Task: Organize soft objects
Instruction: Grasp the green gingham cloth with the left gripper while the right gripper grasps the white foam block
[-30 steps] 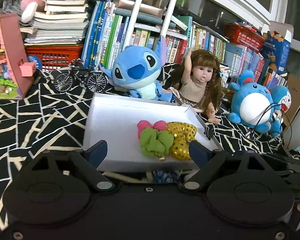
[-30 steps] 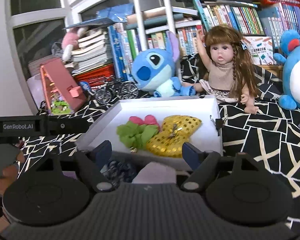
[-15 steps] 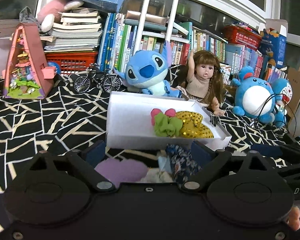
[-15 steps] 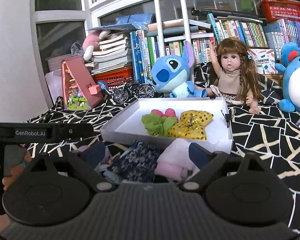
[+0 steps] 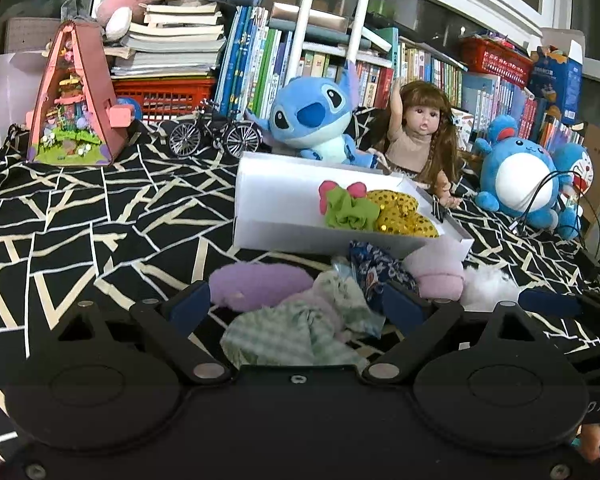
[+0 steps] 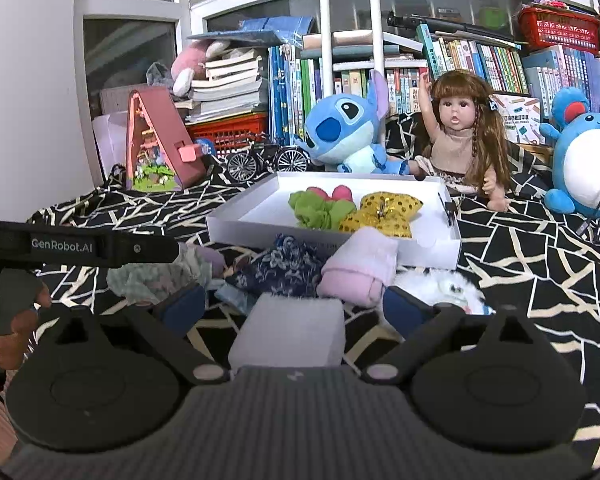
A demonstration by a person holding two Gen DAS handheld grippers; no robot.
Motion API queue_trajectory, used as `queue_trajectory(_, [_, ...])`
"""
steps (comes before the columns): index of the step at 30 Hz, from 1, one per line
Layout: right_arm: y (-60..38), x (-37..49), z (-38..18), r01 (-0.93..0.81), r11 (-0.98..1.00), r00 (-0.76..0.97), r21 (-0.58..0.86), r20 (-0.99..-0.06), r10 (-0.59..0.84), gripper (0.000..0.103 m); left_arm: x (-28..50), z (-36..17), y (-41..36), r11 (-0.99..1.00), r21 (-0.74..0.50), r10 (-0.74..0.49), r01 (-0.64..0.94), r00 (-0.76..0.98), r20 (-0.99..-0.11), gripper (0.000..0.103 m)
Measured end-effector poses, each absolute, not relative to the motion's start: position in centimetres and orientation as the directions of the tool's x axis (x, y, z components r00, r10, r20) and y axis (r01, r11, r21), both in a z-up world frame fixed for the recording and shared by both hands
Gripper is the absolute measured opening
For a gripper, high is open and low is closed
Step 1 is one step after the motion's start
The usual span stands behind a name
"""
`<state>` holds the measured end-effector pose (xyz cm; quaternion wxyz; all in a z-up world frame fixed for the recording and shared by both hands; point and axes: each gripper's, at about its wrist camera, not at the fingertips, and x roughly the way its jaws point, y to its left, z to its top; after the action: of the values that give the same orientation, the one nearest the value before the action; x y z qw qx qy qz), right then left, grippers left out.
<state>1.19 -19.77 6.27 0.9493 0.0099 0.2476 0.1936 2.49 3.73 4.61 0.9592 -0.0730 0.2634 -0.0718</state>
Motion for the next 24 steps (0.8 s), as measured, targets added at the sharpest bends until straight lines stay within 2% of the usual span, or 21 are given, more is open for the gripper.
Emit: queue_trajectory(24, [-18.7,0.0,4.3,-0.318,0.945,0.819,0.073,-0.482,0.313,0.100,2.5,2.3,3.3,0.981,-0.158,-0.179,0.110,0.819,-0.544,0.092])
